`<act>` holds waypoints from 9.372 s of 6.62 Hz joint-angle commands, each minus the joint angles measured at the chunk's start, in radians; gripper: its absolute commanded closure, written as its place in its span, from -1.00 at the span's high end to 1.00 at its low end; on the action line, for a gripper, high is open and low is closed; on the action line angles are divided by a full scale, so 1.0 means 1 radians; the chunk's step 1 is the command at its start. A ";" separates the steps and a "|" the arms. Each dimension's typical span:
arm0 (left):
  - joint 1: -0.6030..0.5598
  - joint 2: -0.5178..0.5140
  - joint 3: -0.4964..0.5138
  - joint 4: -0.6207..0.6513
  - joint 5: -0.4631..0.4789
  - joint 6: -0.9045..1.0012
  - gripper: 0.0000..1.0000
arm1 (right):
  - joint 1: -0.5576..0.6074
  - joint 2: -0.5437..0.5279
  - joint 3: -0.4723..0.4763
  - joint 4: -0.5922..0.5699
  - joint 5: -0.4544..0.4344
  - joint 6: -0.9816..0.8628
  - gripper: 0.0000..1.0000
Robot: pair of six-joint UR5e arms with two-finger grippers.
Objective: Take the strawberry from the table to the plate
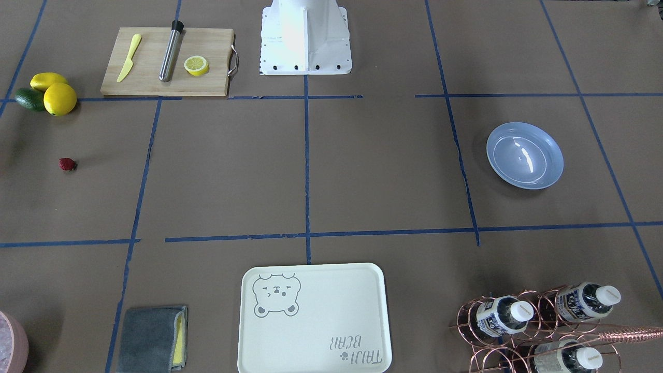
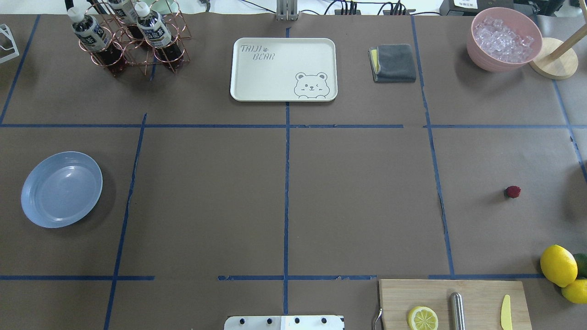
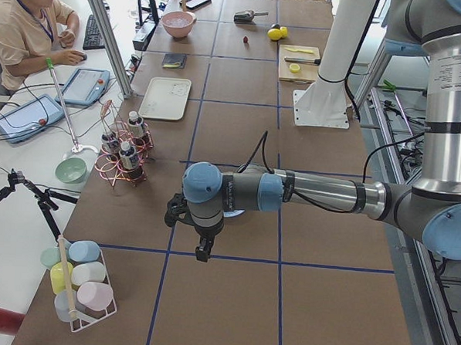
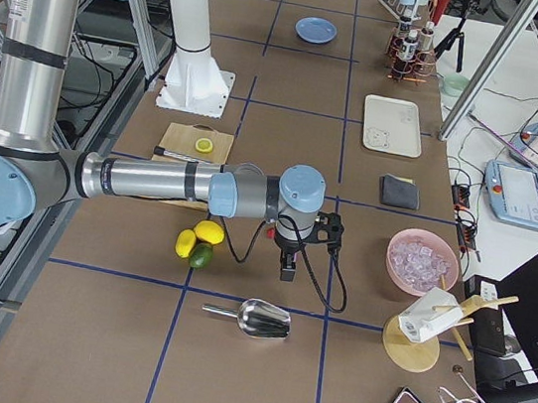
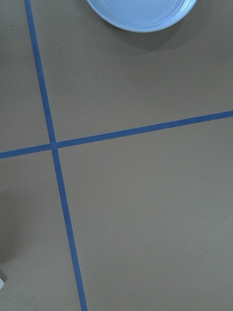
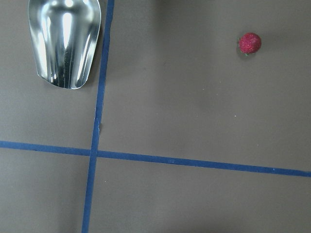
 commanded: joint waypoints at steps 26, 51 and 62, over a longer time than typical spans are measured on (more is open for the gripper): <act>0.492 0.010 0.226 -0.803 -0.028 -0.780 1.00 | -0.013 0.000 -0.001 0.000 -0.014 -0.028 1.00; 0.965 -0.557 0.170 -0.835 0.047 -1.631 -1.00 | -0.057 -0.001 0.006 0.037 0.082 -0.011 1.00; 1.056 -0.659 0.312 -0.898 0.220 -1.636 -0.44 | -0.083 0.000 0.006 0.038 0.080 -0.011 1.00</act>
